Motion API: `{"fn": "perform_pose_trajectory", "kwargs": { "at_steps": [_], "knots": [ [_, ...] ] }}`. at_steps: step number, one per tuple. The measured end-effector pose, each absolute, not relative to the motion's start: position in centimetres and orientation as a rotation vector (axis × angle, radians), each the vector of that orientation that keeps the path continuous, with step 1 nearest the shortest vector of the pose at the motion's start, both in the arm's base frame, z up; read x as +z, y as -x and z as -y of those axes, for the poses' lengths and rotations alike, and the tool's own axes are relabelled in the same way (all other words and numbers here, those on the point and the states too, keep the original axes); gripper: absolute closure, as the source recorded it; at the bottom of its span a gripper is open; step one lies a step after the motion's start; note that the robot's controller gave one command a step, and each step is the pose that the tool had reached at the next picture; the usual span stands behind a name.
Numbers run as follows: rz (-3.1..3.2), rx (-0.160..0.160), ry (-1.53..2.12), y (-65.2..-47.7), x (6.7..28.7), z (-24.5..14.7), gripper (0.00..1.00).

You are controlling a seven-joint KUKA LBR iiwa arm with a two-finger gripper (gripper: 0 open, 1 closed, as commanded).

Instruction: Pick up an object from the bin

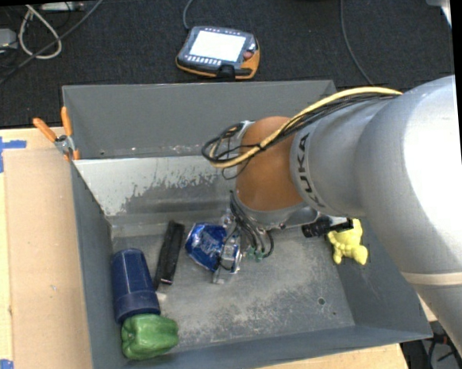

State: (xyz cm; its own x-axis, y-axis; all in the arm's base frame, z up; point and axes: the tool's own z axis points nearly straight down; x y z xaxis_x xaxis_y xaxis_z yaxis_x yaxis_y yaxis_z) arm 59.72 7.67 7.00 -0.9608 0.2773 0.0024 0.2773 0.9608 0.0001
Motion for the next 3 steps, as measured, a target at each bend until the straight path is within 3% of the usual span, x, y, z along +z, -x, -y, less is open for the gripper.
{"fn": "perform_pose_trajectory", "kwargs": {
  "at_steps": [1, 2, 3],
  "knots": [
    [3.120, 0.000, 0.348, -61.0, 7.0, -8.3, 1.00],
    [3.106, 0.001, 0.429, -60.4, 15.4, -7.8, 1.00],
    [3.113, 0.003, 0.342, -61.5, 24.5, -9.4, 1.00]
  ]
}}
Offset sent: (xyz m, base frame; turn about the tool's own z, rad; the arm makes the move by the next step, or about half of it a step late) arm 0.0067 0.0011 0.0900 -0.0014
